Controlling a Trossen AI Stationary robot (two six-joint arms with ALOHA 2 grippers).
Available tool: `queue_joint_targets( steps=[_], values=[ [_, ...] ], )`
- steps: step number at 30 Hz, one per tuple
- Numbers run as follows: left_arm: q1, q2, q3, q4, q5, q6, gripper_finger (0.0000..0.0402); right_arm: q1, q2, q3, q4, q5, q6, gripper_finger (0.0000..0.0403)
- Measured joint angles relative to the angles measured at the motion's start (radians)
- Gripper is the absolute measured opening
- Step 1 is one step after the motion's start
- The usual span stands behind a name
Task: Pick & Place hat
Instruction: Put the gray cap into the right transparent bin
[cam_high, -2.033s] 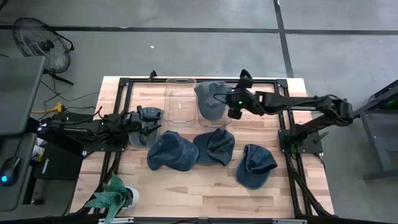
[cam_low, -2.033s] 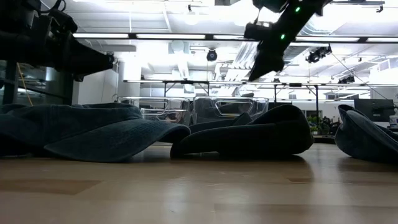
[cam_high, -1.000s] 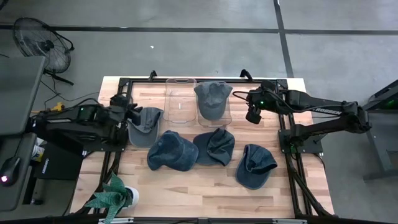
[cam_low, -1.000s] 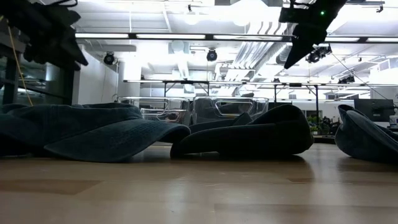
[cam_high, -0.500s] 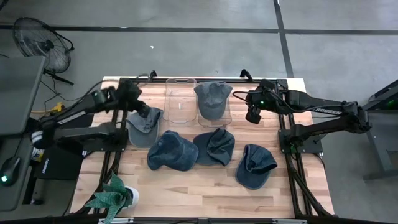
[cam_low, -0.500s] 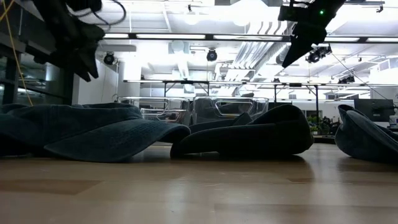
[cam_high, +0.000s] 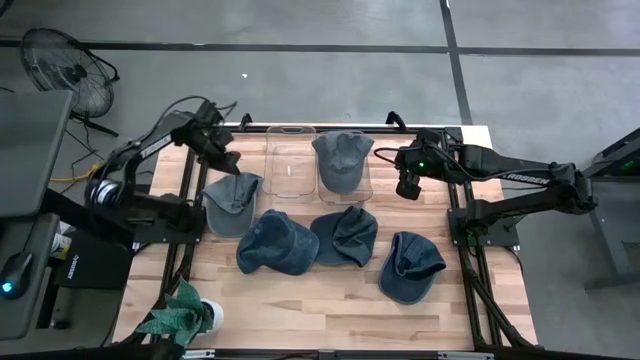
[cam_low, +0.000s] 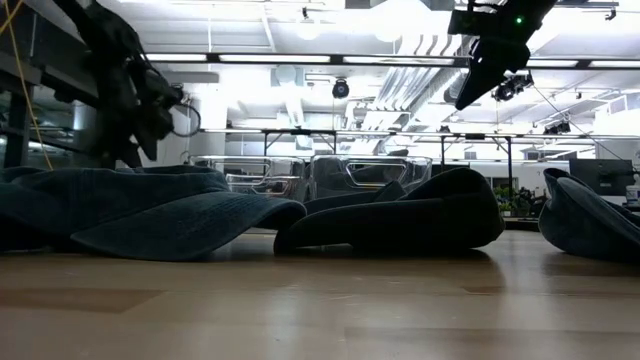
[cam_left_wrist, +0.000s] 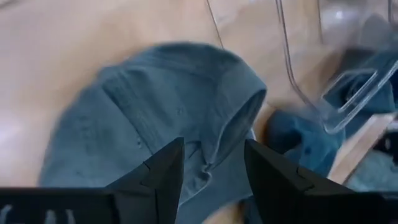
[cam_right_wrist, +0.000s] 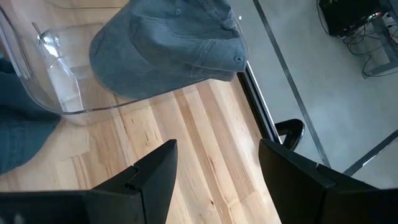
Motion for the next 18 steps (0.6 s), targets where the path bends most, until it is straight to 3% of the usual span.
queue_joint_targets(
  steps=[6, 14, 18],
  values=[
    [-0.110, 0.028, 0.000, 0.034, -0.118, 0.066, 0.0165, 0.000, 0.000, 0.000, -0.004, 0.000, -0.002, 0.0220],
    [-0.271, 0.027, 0.000, 0.130, -0.169, 0.066, 0.0165, 0.000, 0.000, 0.000, -0.018, -0.002, -0.001, 0.0220],
    [-0.359, 0.027, 0.000, 0.163, -0.263, 0.013, 0.0165, 0.000, 0.000, 0.000, -0.020, -0.002, -0.001, 0.0220]
  ],
)
